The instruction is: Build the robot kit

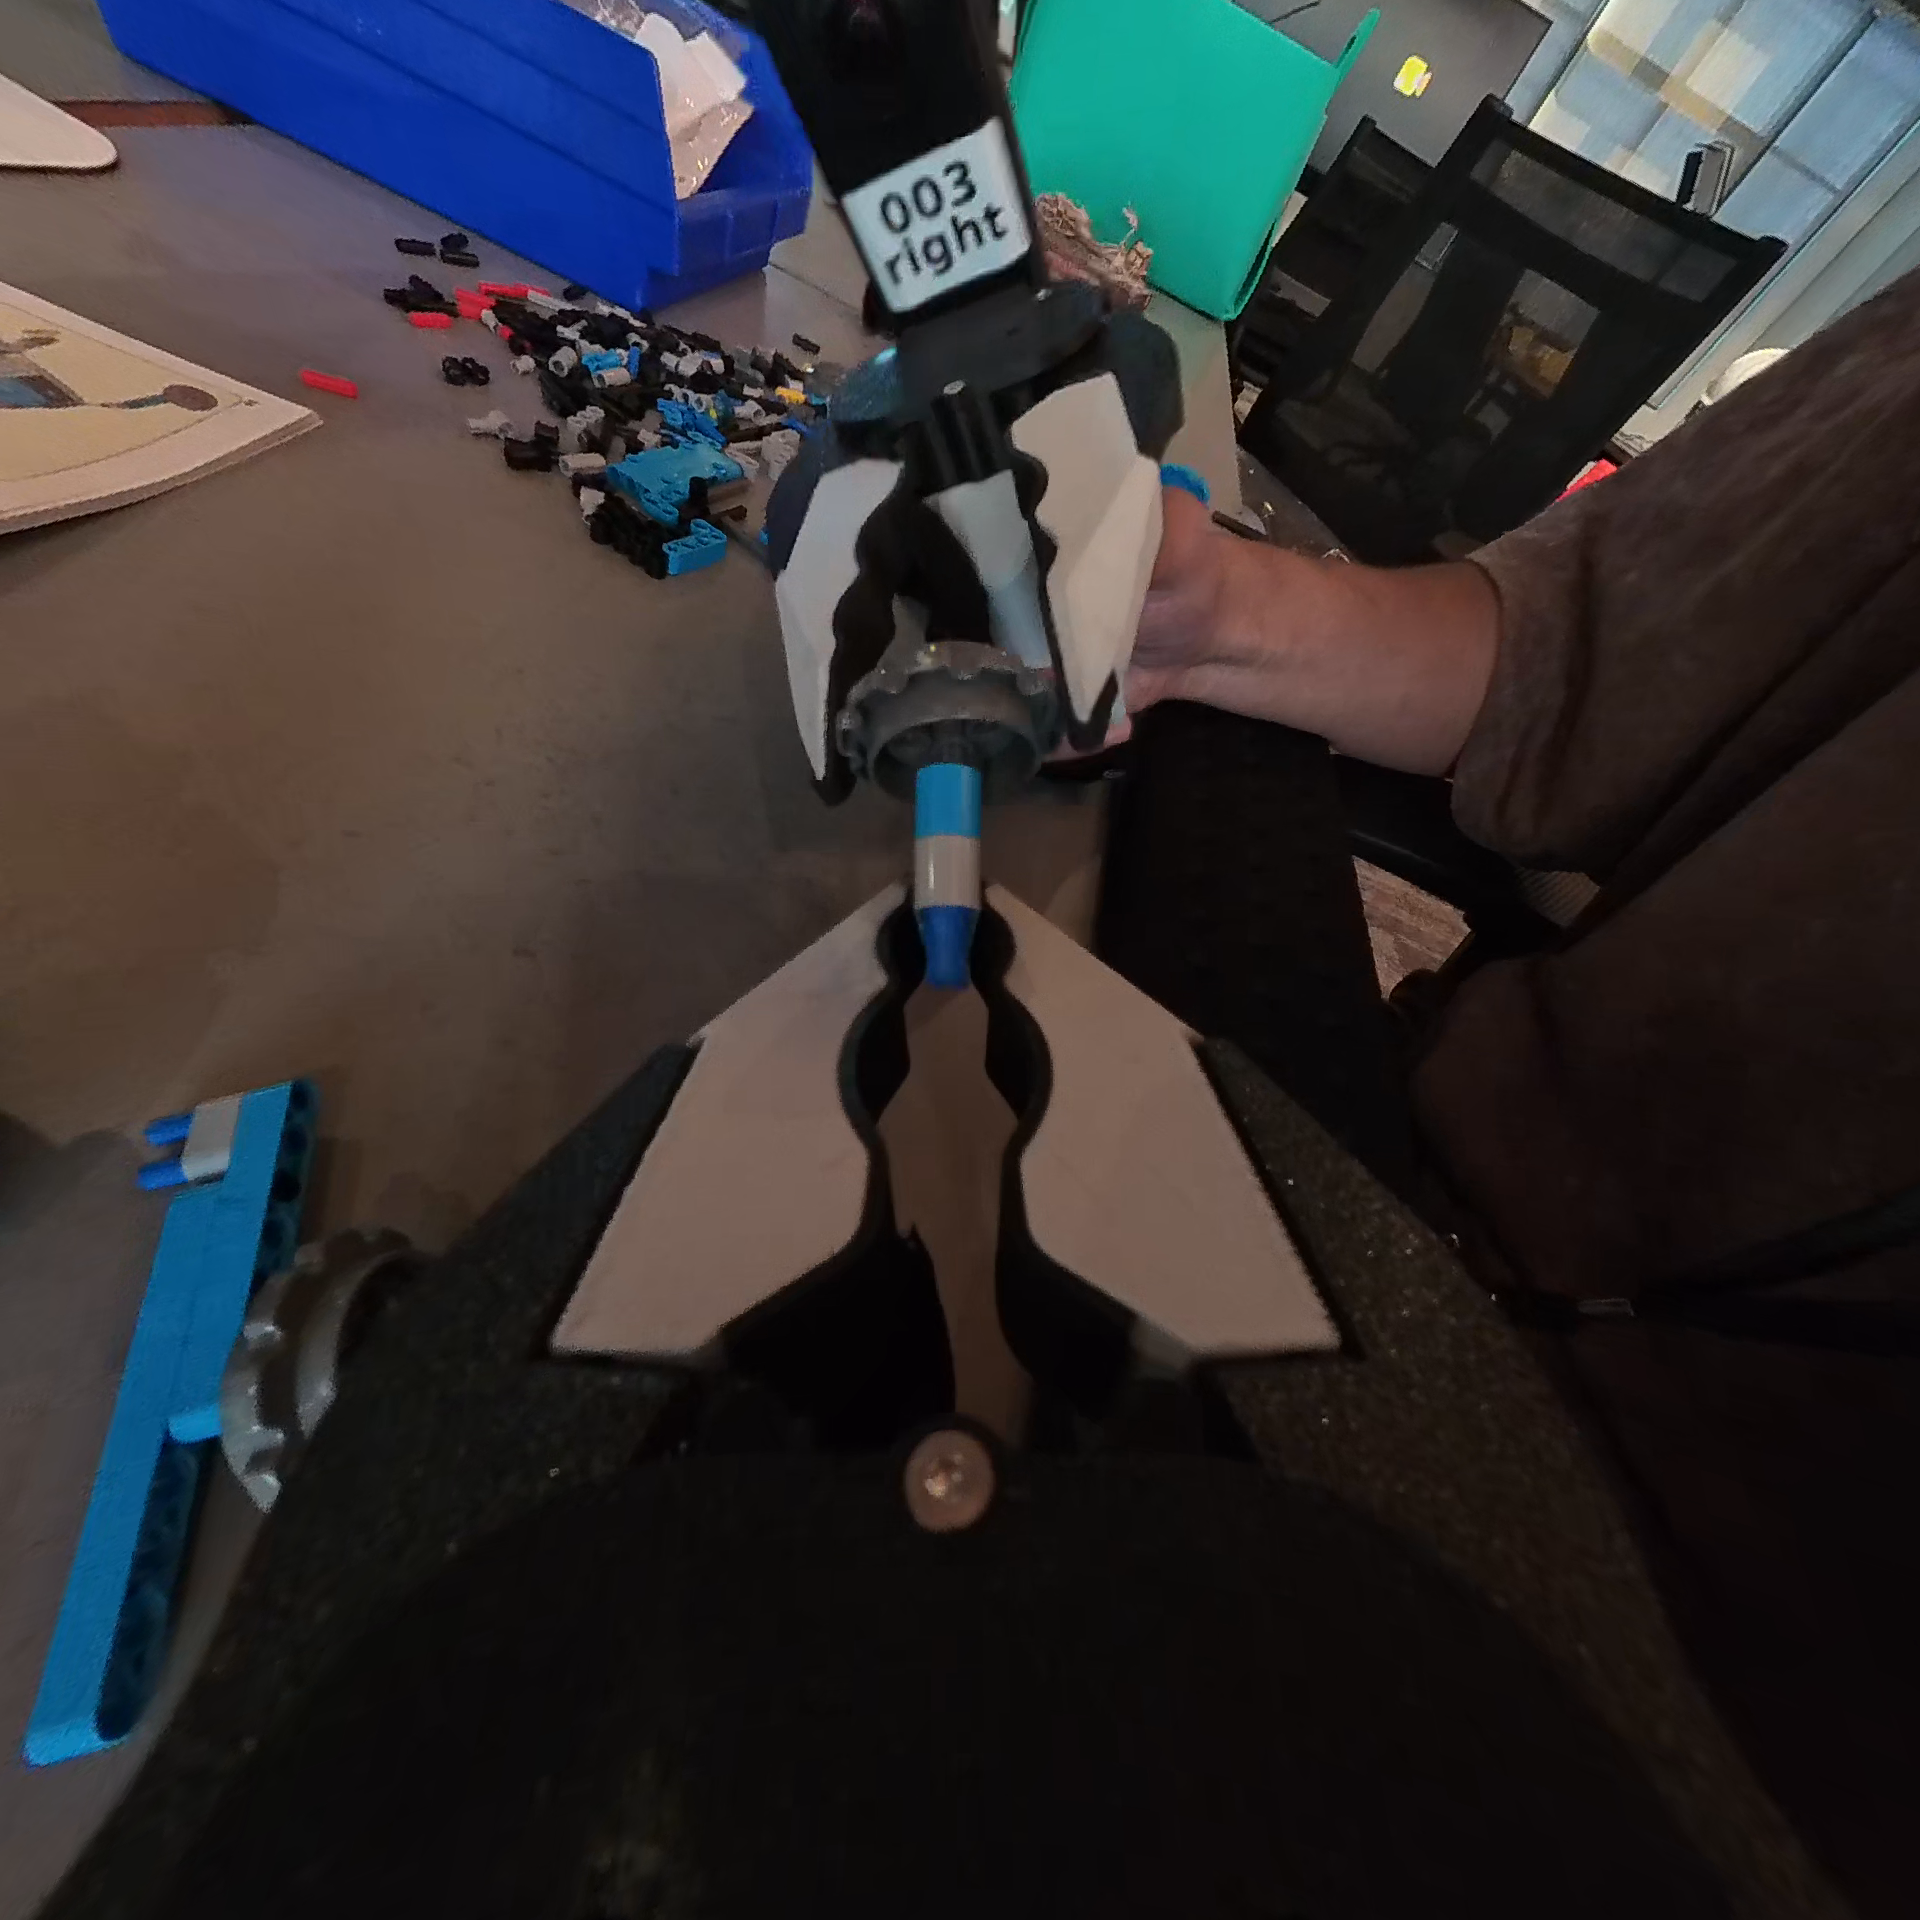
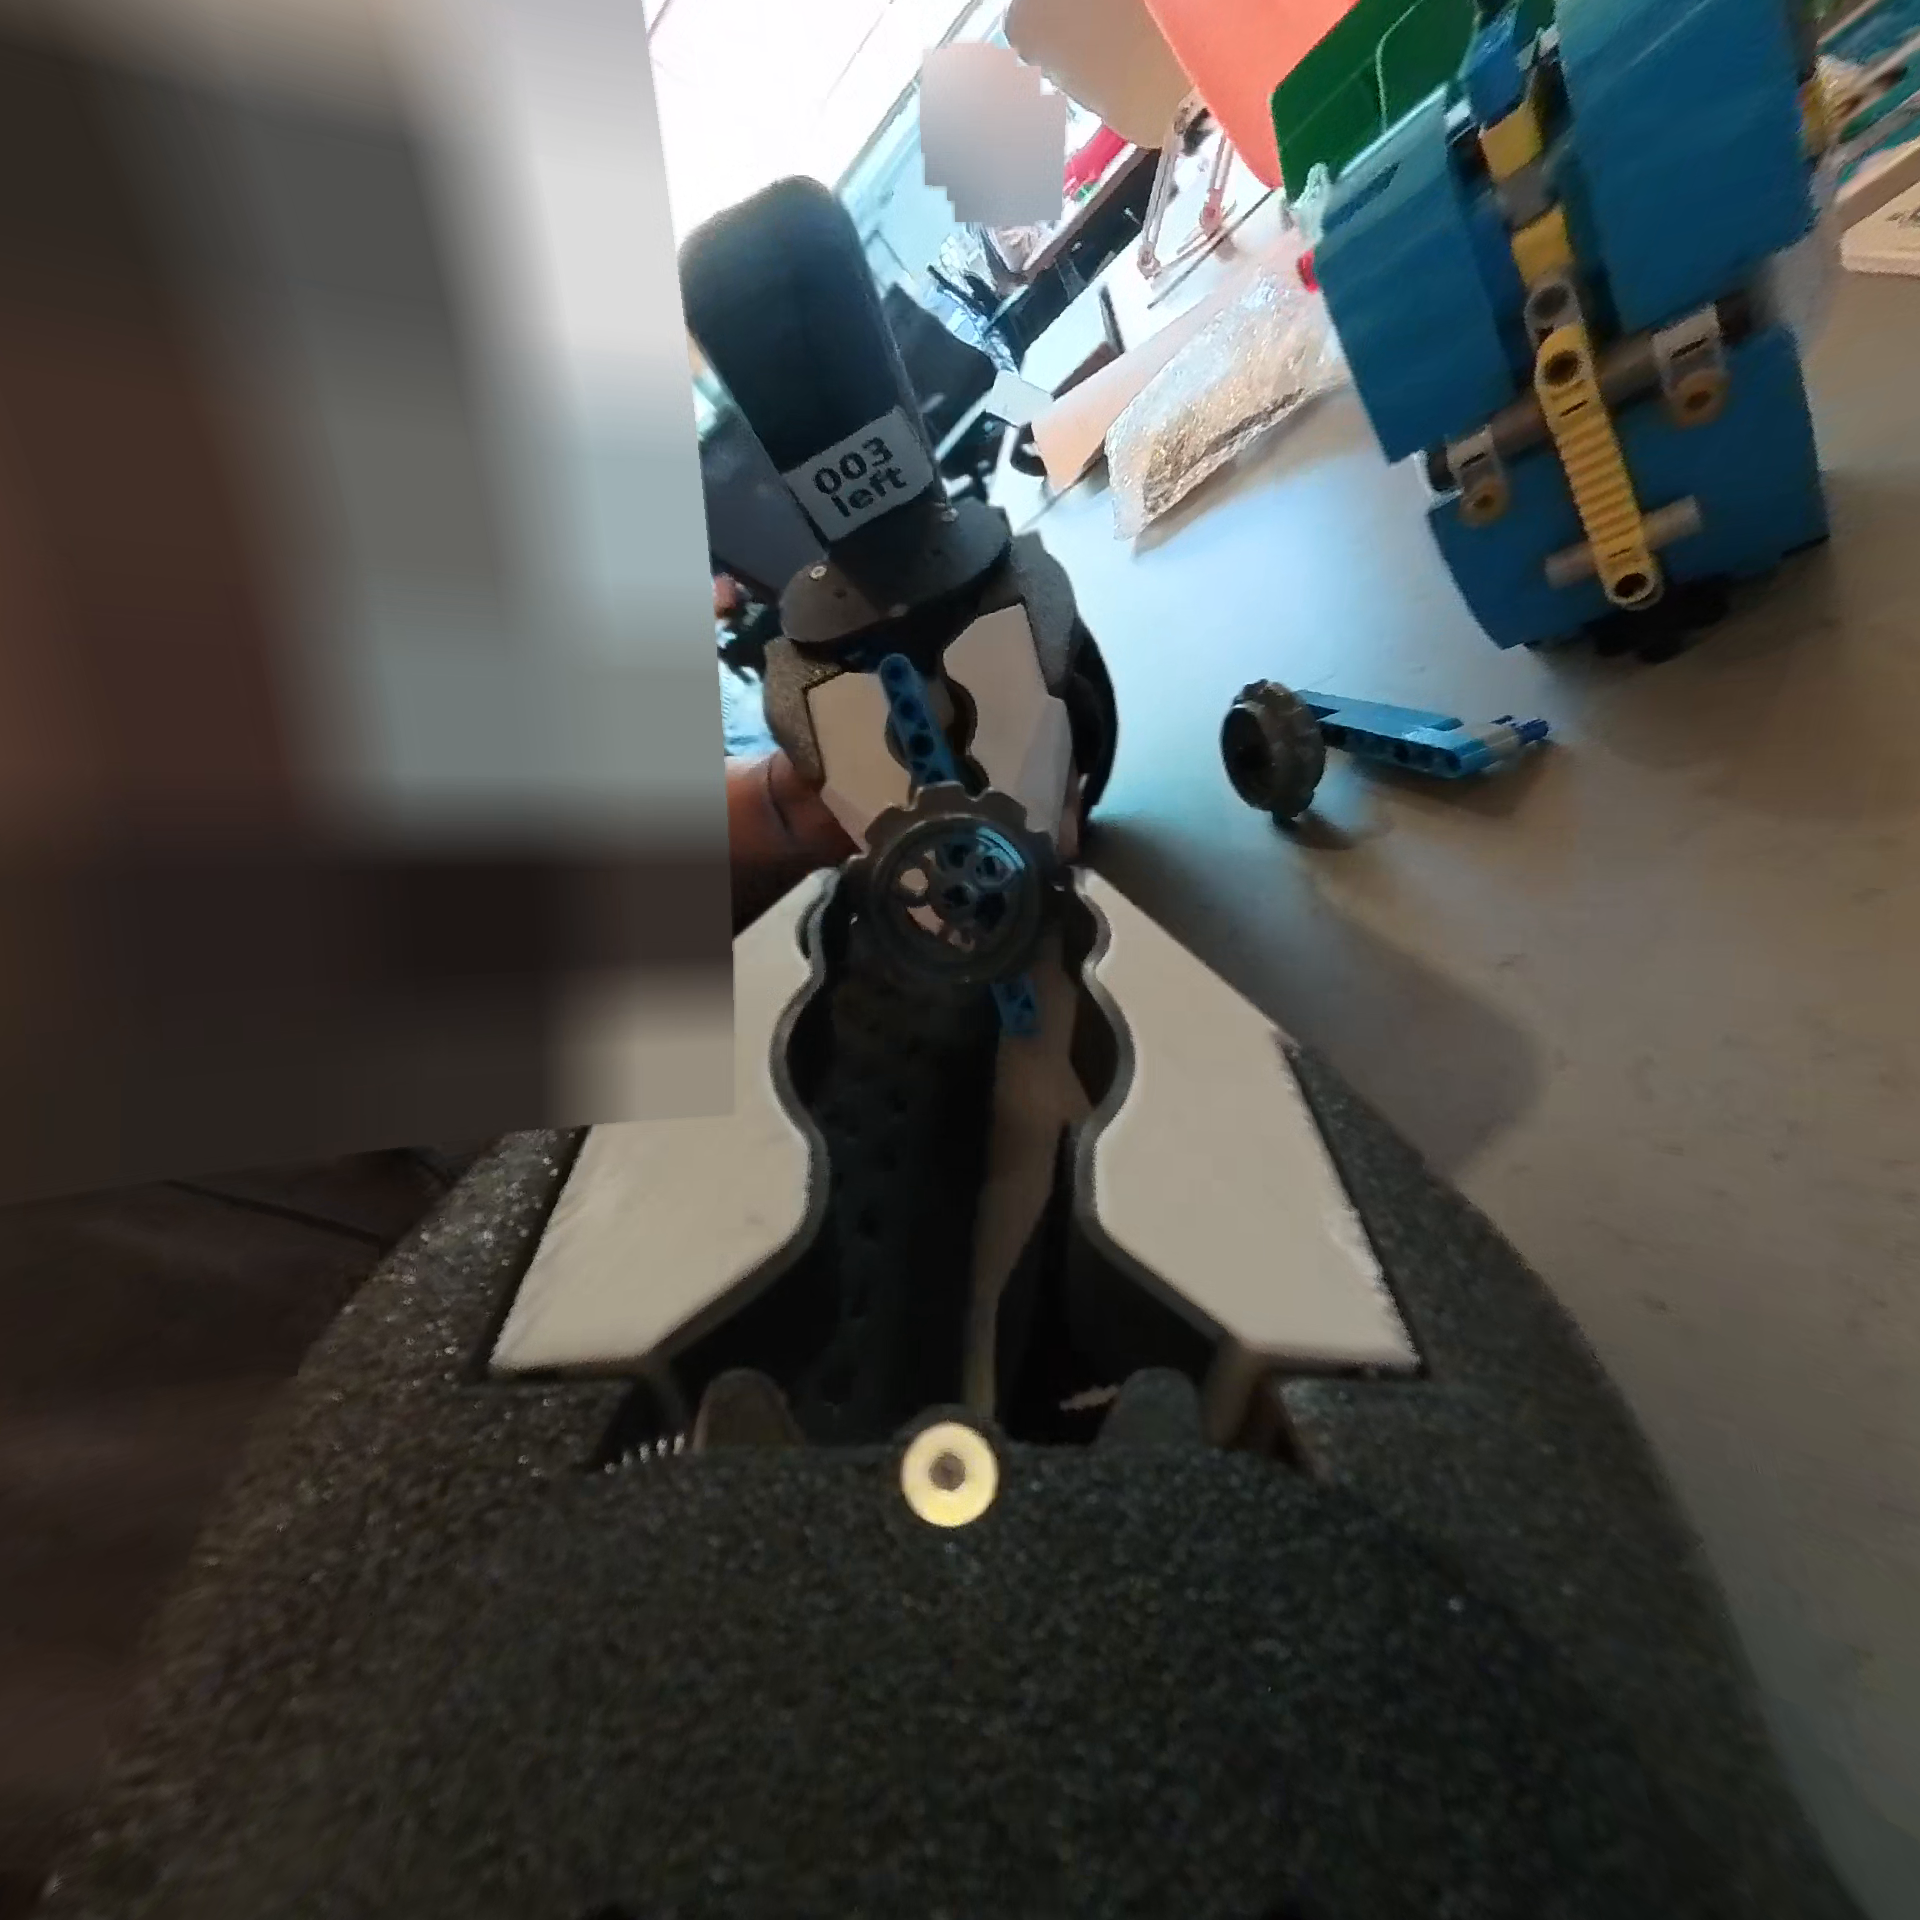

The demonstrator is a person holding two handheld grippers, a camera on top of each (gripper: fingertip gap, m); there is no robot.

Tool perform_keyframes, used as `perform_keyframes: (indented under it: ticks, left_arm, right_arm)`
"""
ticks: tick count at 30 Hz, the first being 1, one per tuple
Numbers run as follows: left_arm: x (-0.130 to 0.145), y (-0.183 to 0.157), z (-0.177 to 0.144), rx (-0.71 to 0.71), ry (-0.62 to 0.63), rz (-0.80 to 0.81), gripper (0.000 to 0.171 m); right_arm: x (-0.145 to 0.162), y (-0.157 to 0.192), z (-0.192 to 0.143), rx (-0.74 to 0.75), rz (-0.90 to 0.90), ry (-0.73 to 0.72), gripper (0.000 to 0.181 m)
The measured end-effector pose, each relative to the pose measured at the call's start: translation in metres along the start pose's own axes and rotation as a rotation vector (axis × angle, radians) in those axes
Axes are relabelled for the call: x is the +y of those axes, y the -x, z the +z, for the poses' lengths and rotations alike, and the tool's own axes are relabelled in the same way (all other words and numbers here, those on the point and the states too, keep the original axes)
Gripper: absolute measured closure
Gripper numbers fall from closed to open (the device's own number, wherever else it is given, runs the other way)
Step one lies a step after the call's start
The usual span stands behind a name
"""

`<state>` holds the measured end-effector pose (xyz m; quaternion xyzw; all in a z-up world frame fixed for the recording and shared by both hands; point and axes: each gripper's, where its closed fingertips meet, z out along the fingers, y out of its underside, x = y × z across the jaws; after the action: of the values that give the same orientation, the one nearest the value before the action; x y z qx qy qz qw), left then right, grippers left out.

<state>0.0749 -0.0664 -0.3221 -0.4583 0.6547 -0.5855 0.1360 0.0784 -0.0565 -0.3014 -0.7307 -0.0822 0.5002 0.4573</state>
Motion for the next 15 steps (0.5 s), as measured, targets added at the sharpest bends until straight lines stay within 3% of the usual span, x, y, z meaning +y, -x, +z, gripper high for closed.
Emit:
perform_keyframes:
  ticks: [5,15]
  left_arm:
    - [0.009,0.005,0.005,-0.031,0.063,-0.009,0.165]
    - [0.013,0.003,0.008,-0.033,0.093,0.017,0.166]
  right_arm:
    - [0.010,-0.010,-0.002,0.154,-0.186,0.098,0.139]
    - [0.016,-0.011,-0.002,0.139,-0.134,0.121,0.139]
